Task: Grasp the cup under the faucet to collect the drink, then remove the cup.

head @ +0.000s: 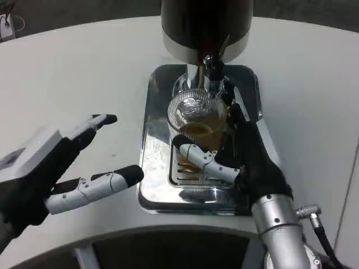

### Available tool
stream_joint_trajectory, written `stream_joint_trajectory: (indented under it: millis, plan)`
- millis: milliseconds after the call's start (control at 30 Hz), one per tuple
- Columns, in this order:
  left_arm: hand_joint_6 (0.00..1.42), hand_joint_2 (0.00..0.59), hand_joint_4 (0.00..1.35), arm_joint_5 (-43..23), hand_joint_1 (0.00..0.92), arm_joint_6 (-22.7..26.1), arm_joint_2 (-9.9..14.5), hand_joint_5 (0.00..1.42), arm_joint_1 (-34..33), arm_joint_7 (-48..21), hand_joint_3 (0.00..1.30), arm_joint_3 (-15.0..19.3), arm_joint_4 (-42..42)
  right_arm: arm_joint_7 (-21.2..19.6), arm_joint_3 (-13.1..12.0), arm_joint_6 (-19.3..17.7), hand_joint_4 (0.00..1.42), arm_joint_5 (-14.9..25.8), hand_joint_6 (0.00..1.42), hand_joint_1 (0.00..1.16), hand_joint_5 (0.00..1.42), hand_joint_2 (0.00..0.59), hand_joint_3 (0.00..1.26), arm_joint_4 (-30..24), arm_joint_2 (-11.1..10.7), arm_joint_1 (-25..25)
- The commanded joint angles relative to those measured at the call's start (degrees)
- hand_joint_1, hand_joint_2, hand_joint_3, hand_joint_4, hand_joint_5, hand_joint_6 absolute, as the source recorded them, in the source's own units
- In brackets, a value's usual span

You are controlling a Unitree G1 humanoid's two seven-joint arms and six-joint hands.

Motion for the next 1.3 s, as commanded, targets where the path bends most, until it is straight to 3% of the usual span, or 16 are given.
stream_joint_trajectory:
  millis: [33,433,900,1300]
  plan:
    - [0.19,0.058,0.01,0.55,0.0,0.2,0.75,0.08,-0.03,-0.15,0.11,-0.76,0.63,-1.46,0.73,-1.26,0.05,-0.41,0.1,0.76,0.16,0.229,0.0,0.58,0.86,0.02]
    - [0.2,0.059,0.01,0.74,0.0,0.54,0.98,0.08,-0.07,-0.29,0.11,-1.99,1.47,-6.09,2.99,-1.69,0.06,-2.08,0.1,0.76,0.16,0.229,0.0,4.15,3.7,-0.7]
    - [0.21,0.06,0.02,0.13,0.0,1.02,1.97,0.08,0.75,-0.52,0.11,-1.7,1.87,-9.17,3.59,-1.36,0.09,-3.03,0.1,0.76,0.17,0.229,0.03,8.57,5.08,-2.36]
    - [0.21,0.061,0.02,-0.46,0.0,1.45,2.01,0.09,1.75,-0.64,0.12,-1.22,1.96,-15.17,4.0,-0.91,0.2,-3.17,0.18,0.76,0.27,0.232,0.15,12.69,8.09,-4.26]
